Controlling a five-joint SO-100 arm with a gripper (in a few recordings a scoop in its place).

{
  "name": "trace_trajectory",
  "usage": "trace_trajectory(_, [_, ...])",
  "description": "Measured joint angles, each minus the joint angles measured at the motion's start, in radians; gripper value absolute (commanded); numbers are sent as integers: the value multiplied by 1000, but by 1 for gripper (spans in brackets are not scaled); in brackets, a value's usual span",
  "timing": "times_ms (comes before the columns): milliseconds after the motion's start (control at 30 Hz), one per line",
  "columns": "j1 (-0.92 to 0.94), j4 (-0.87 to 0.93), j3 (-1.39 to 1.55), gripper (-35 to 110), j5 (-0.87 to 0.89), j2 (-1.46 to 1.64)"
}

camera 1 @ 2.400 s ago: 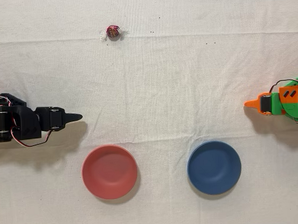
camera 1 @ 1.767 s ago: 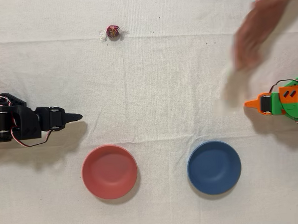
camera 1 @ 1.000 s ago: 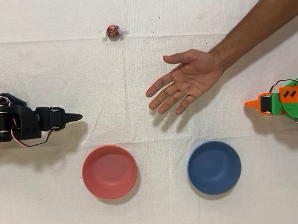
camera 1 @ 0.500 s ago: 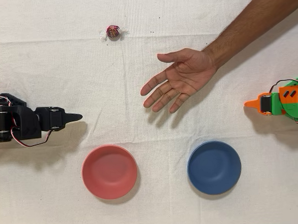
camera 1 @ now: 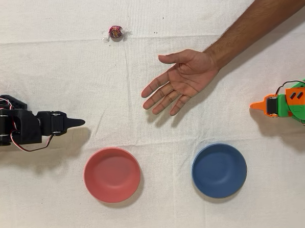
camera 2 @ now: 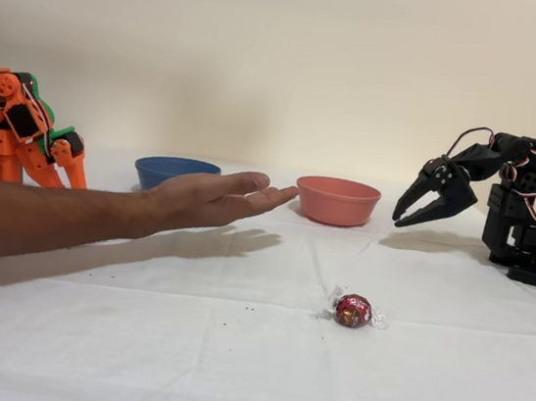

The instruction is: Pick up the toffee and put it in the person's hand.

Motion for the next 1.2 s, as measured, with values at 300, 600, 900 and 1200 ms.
trace_trajectory(300, [9, -32, -350, 0, 38, -407])
trace_trajectory(600, [-78, 29, -647, 2, 18, -627])
trace_trajectory(900, [-222, 173, -1000, 1, 23, -983])
trace_trajectory(1200, [-407, 249, -1310, 4, 25, -1310])
